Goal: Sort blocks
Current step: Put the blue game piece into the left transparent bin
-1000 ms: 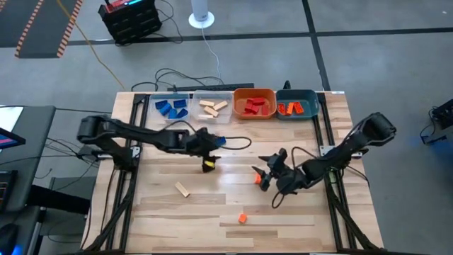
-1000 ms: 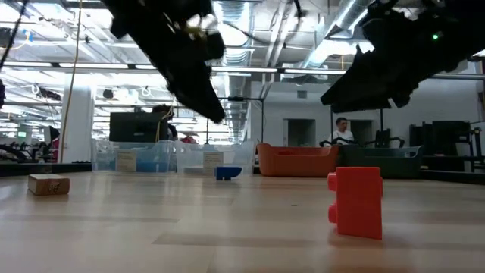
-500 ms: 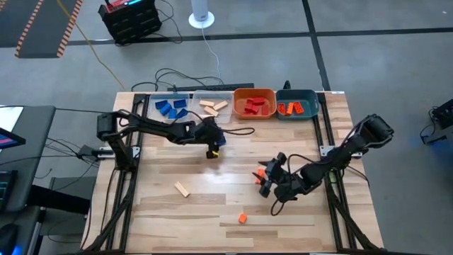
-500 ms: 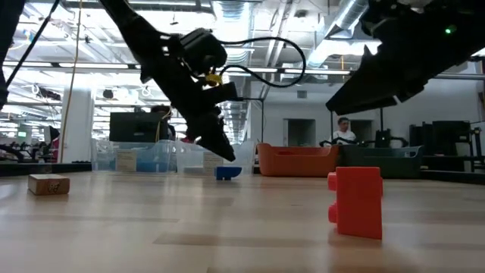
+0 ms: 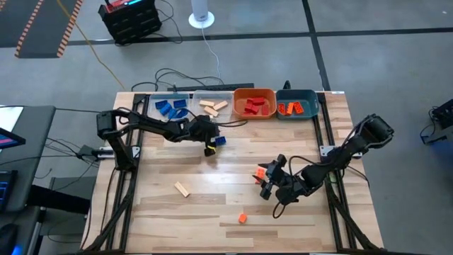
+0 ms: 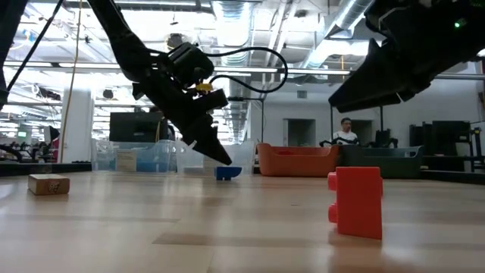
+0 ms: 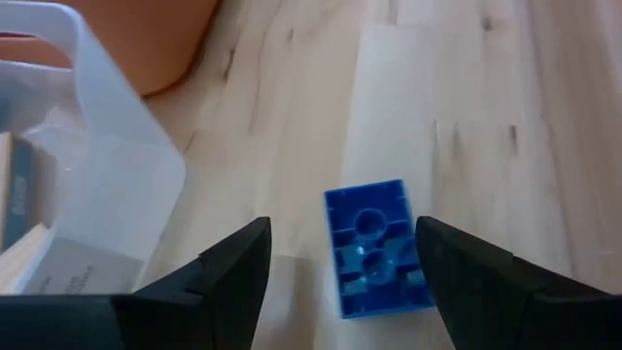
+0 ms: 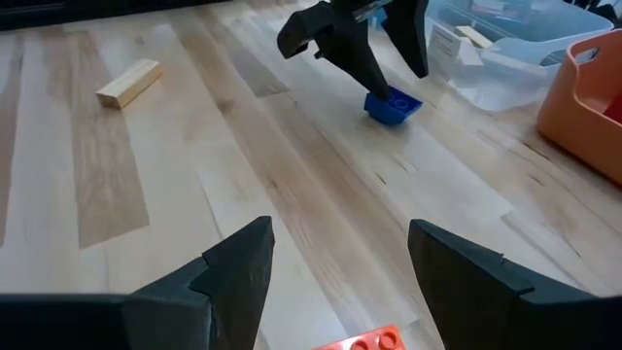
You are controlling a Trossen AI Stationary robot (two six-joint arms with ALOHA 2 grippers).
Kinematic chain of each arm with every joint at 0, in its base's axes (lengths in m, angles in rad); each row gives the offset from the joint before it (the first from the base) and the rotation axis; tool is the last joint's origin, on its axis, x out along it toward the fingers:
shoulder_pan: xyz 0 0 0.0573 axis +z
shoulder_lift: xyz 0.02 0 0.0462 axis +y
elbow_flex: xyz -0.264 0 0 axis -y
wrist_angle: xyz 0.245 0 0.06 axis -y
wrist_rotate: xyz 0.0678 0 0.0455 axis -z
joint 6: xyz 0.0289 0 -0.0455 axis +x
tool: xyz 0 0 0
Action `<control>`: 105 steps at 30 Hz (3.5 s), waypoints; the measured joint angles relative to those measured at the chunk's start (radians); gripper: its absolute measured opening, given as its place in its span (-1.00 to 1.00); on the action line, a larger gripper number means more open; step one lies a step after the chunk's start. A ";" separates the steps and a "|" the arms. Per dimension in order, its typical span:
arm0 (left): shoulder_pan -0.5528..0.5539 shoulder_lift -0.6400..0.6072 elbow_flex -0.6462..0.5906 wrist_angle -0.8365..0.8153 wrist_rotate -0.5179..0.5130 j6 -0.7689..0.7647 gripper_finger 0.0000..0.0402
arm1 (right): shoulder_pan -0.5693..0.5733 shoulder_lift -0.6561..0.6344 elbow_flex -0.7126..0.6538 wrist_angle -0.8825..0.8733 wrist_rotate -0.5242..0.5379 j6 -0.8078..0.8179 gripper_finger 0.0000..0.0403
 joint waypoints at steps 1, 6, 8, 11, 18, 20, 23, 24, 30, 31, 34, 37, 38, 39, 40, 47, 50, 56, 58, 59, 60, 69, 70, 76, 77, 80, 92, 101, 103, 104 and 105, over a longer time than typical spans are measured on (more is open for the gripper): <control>0.000 0.000 0.000 0.000 0.005 -0.003 0.24 | 0.000 0.000 0.000 0.002 0.000 0.000 0.35; -0.005 0.000 0.000 0.003 0.097 -0.046 0.24 | -0.003 0.000 0.000 0.002 0.000 -0.004 0.35; -0.005 0.000 0.000 0.008 0.112 -0.058 0.24 | -0.007 0.000 0.000 0.002 0.000 -0.008 0.35; -0.002 0.006 0.000 0.008 0.112 -0.070 0.24 | -0.013 0.000 0.000 0.002 0.000 -0.016 0.35; -0.007 0.116 0.001 0.060 0.093 -0.077 0.24 | -0.020 0.000 0.000 0.000 -0.001 -0.041 0.35; -0.015 0.137 0.002 0.085 0.072 -0.083 0.24 | -0.020 0.000 0.000 -0.004 -0.001 -0.041 0.35; -0.024 0.140 0.002 0.096 0.053 -0.082 0.24 | -0.020 0.000 0.000 -0.006 -0.002 -0.041 0.35; -0.026 0.141 0.002 0.099 0.051 -0.082 0.24 | -0.020 0.000 0.000 -0.006 -0.002 -0.041 0.35; -0.028 0.140 0.003 0.067 0.044 -0.063 0.19 | -0.020 0.000 0.000 -0.006 -0.004 -0.038 0.35; -0.028 0.131 0.003 0.056 0.044 -0.056 0.17 | -0.019 0.000 0.000 -0.006 -0.004 -0.038 0.35; -0.029 0.102 0.003 0.024 0.046 -0.032 0.11 | -0.019 0.000 0.000 -0.005 -0.005 -0.037 0.35; -0.028 0.053 -0.001 -0.048 0.041 0.008 0.06 | -0.019 0.000 0.000 0.000 -0.011 -0.037 0.35; -0.028 0.042 -0.002 -0.070 0.040 0.023 0.05 | -0.019 0.000 0.000 0.000 -0.013 -0.037 0.35; -0.028 0.032 -0.002 -0.091 0.040 0.035 0.04 | -0.019 0.000 0.000 0.000 -0.015 -0.037 0.35; -0.028 0.024 -0.002 -0.109 0.040 0.046 0.03 | -0.019 0.000 0.000 0.001 -0.016 -0.036 0.35; -0.035 0.012 -0.001 -0.147 0.046 0.092 -0.02 | -0.019 0.000 0.000 0.001 -0.022 -0.029 0.35; -0.038 0.011 -0.001 -0.146 0.047 0.093 -0.02 | -0.019 0.000 0.000 0.001 -0.025 -0.029 0.35; -0.039 -0.063 -0.001 -0.198 0.052 0.094 -0.02 | -0.019 0.000 0.000 -0.007 -0.025 -0.029 0.35; -0.038 -0.121 -0.001 -0.227 0.051 0.100 -0.02 | -0.019 0.000 0.000 -0.006 -0.025 -0.029 0.35; -0.035 -0.153 -0.001 -0.244 0.047 0.106 -0.02 | -0.020 0.000 0.000 -0.007 -0.025 -0.029 0.35; -0.032 -0.188 -0.001 -0.263 0.040 0.106 -0.01 | -0.020 0.000 0.000 -0.007 -0.025 -0.028 0.35; 0.134 -0.489 0.008 -0.390 -0.037 0.114 -0.01 | -0.034 0.068 -0.002 0.058 -0.019 -0.031 0.35; 0.176 -0.500 0.017 -0.394 -0.036 0.115 -0.01 | -0.042 0.088 -0.003 0.090 -0.025 -0.046 0.35; 0.476 -0.461 0.047 -0.368 -0.019 0.078 0.00 | -0.101 0.175 0.017 0.194 -0.156 -0.122 0.35; 0.519 -0.443 0.047 -0.366 -0.001 0.052 0.00 | -0.108 0.179 0.024 0.192 -0.166 -0.131 0.35; 0.606 -0.390 0.047 -0.397 0.056 0.019 0.00 | -0.115 0.186 0.049 0.200 -0.185 -0.160 0.35; 0.635 -0.302 0.047 -0.497 0.018 0.064 0.00 | -0.075 0.182 0.060 0.155 -0.209 -0.154 0.35; 0.690 -0.292 0.039 -0.513 0.009 0.060 0.00 | -0.070 0.182 0.060 0.145 -0.210 -0.114 0.35; 0.693 -0.284 0.036 -0.518 0.003 0.061 0.00 | -0.069 0.182 0.060 0.136 -0.210 -0.109 0.35; 0.690 -0.284 0.032 -0.518 0.003 0.063 0.00 | -0.069 0.182 0.060 0.132 -0.211 -0.108 0.35; 0.687 -0.285 0.029 -0.520 0.003 0.064 0.00 | -0.069 0.182 0.060 0.129 -0.211 -0.108 0.35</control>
